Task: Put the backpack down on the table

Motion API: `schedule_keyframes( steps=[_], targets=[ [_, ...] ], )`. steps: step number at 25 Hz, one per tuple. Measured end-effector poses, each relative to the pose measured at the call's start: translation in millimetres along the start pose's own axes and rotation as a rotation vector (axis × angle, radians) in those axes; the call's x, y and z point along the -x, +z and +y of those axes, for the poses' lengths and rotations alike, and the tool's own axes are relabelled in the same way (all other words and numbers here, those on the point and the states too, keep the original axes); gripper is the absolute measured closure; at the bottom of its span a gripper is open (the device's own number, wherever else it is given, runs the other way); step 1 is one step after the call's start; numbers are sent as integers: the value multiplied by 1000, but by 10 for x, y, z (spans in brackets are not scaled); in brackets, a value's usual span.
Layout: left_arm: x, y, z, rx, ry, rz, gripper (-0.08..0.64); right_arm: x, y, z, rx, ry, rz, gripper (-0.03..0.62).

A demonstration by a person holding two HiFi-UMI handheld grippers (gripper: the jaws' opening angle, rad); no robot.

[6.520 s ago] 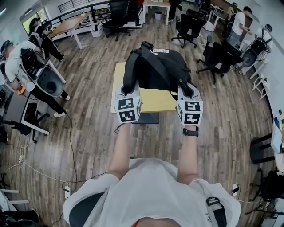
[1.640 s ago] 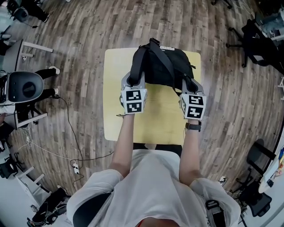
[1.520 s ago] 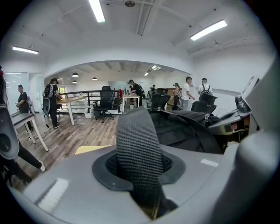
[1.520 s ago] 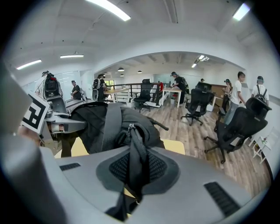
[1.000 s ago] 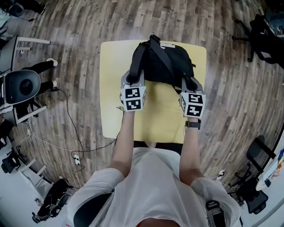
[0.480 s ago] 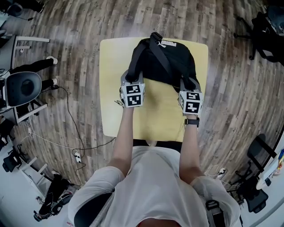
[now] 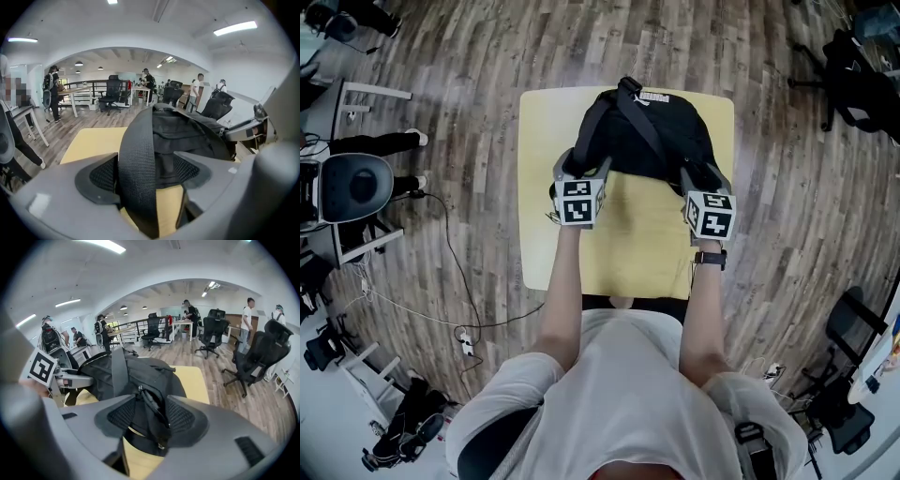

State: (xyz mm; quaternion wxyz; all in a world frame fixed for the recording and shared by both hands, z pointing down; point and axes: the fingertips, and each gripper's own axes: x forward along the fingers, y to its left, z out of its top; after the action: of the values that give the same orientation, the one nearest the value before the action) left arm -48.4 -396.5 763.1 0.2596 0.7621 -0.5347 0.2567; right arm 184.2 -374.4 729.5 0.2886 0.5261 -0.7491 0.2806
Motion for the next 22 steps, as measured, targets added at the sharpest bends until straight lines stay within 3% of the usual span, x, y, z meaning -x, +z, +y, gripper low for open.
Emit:
schedule_keyframes(
  steps=[13,22],
  targets=[
    [658,370,-138,-29,-37,-150,190,695,318,210,29,-47,-162,379],
    [1432,947,-187,-60,-76,-314,190,1260,739,604,73,-49,-323,391]
  ],
)
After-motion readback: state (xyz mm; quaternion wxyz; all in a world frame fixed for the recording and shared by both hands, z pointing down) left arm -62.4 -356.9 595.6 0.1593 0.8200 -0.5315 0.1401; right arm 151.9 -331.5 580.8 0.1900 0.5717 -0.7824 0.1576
